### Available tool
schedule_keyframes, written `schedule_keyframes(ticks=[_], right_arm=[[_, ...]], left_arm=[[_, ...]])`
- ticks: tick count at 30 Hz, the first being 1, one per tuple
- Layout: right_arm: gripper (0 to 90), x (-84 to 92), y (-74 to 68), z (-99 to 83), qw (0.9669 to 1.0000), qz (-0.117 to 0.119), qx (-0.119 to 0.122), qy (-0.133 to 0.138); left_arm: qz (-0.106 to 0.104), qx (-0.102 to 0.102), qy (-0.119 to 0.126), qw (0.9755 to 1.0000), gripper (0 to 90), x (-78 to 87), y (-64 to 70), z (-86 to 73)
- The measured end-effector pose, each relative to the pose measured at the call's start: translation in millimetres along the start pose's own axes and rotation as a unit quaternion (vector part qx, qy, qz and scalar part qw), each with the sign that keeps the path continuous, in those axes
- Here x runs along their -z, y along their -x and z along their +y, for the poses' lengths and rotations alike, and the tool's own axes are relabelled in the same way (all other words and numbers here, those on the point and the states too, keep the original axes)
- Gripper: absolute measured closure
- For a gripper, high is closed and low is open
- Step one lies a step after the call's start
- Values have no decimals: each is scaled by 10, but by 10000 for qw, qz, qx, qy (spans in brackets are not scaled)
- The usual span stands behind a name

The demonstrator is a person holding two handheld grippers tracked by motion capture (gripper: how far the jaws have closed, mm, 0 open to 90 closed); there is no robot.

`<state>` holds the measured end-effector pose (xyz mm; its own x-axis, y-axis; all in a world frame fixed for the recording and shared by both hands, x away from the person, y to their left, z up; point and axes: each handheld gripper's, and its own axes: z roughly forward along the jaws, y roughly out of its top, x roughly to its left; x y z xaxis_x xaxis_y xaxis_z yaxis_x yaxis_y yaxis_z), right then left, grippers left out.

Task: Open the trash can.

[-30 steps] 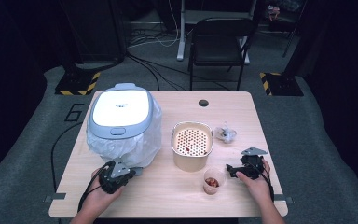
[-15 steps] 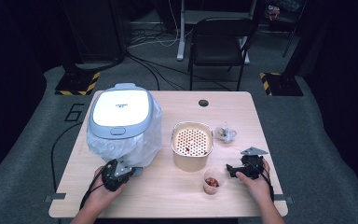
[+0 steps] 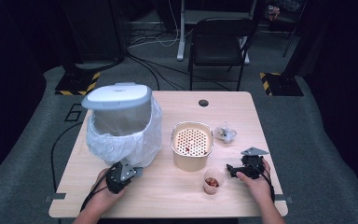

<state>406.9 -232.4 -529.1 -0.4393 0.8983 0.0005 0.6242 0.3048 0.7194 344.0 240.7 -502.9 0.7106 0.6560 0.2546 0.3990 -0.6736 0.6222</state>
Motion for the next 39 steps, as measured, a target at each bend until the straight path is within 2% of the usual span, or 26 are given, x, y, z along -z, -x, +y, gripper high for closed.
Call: schedule_keyframes(ticks=[1,4,6,7,8,9,10,13,15,17,18,19,21,24,25,27,28,30,31,33,35,37,39], right_arm=[[25,4,-1,-1,10000,8,-28,2],[39,7,8,0,10000,5,8,8],[70,17,13,5,10000,31,-3,-3],[86,26,5,5,10000,12,-71,-6],[101,26,20,8,10000,1,17,23],[117,29,17,9,10000,16,3,29],[142,39,9,14,10000,29,-27,0],[158,56,5,45,9998,114,79,-156],[166,60,-8,61,9998,131,31,-177],[183,78,-4,96,9994,225,105,-233],[190,88,-6,122,9992,272,96,-266],[195,100,2,150,9992,275,114,-260],[207,111,34,212,9992,305,151,-212],[232,112,81,333,9993,314,22,-196],[248,102,118,376,9993,324,87,-168],[258,81,142,444,9991,396,-7,-172],[262,70,151,476,9991,401,22,-161],[265,58,151,544,9991,390,59,-168],[274,48,144,617,9990,384,167,-150],[275,40,139,655,9990,385,177,-144],[289,30,140,730,9988,383,239,-167],[338,24,149,847,9985,491,195,-154],[347,28,152,886,9984,507,215,-143]], left_arm=[[31,-65,-32,10000,900,-27,16,-4],[52,-87,-41,9999,900,-28,1,-2],[-59,69,6,10000,900,-30,-16,-10],[-51,90,24,9999,900,-33,-21,-14],[-59,93,41,9999,900,-34,-22,-16],[-56,95,44,9999,900,-34,-20,-16],[-54,85,27,9999,900,-33,-20,-14],[-52,83,32,9999,900,-32,-19,-13],[-51,83,31,9999,900,-31,-19,-14],[-47,82,26,10000,900,-31,-19,-12],[-66,-52,-4,10000,900,-25,-45,-5],[-87,153,26,9998,900,-32,-26,-13],[-115,139,9,9998,900,-28,-34,-12],[-133,146,-9,9998,900,-26,-36,-10],[-114,-15,-32,9999,900,-21,-56,-5],[-92,188,16,9998,900,-31,-35,-11],[-105,206,18,9997,900,-32,-39,-11],[-116,215,16,9997,900,-32,-42,-11],[-118,204,12,9997,900,-30,-41,-11],[-161,191,-22,9997,900,-25,-46,-8],[-96,192,-1,9998,900,-29,-35,-9],[-106,190,12,9998,900,-32,-34,-9],[-114,187,5,9998,900,-32,-34,-8]])
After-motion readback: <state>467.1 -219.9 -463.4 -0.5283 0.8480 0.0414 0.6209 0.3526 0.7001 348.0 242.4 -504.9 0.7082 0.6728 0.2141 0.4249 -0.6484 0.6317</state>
